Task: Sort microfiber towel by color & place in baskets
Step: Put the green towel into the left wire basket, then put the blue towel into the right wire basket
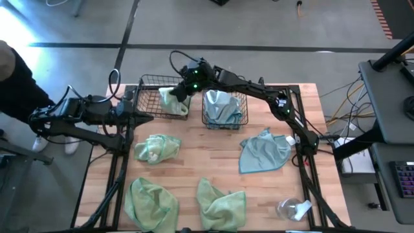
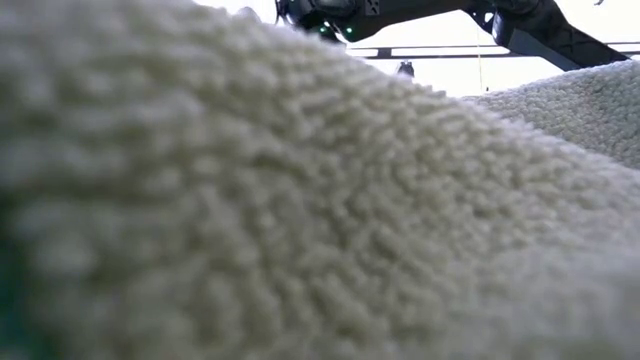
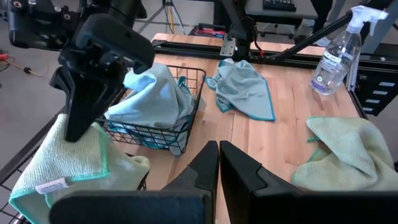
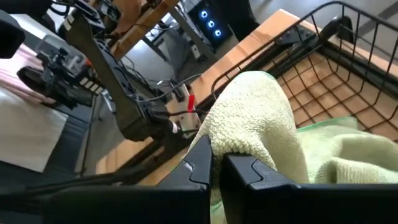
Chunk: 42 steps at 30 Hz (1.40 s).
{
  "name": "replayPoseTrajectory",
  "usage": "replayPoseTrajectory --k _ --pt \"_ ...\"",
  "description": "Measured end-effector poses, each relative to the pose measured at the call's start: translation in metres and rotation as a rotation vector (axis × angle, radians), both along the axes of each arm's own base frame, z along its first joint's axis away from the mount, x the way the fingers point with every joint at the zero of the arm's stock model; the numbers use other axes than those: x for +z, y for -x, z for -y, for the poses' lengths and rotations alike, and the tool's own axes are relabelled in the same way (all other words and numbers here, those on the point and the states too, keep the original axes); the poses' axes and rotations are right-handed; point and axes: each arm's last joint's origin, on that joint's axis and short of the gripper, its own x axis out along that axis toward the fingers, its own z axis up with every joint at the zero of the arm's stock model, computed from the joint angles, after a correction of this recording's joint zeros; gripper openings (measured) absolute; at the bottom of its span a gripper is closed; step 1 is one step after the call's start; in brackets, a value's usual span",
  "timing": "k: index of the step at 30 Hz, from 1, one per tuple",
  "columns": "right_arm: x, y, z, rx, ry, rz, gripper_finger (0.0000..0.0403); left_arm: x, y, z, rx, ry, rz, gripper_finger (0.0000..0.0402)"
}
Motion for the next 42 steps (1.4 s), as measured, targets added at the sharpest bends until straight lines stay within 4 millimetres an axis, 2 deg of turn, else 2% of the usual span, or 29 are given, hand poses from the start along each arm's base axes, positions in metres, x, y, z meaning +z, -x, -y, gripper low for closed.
replayPoseTrajectory --k 6,20,25,29,33,42 --pt "-0.002 0.001 0.000 0.006 0.010 -0.017 0.0026 0.000 0.000 0.000 0.000 0.000 0.000 0.0000" --pt "-0.007 0.004 0.001 0.017 0.044 -0.075 0.0139 0.000 0.000 0.000 -0.001 0.001 0.000 0.0000" --pt "-0.008 0.007 0.012 -0.079 0.079 -0.093 0.0152 0.000 0.000 0.000 0.002 0.007 0.001 0.0000" --pt "-0.010 0.012 0.014 -0.041 0.036 -0.126 0.0152 0.000 0.000 0.000 0.002 0.013 0.001 0.0000" --pt "-0.016 0.026 0.003 0.071 -0.084 -0.279 0.0149 -0.001 0.000 0.000 0.008 0.025 -0.008 0.0000" --pt "-0.029 0.076 -0.042 0.245 -0.251 -0.832 0.0132 -0.004 -0.001 0.000 0.011 0.029 -0.022 0.0000"
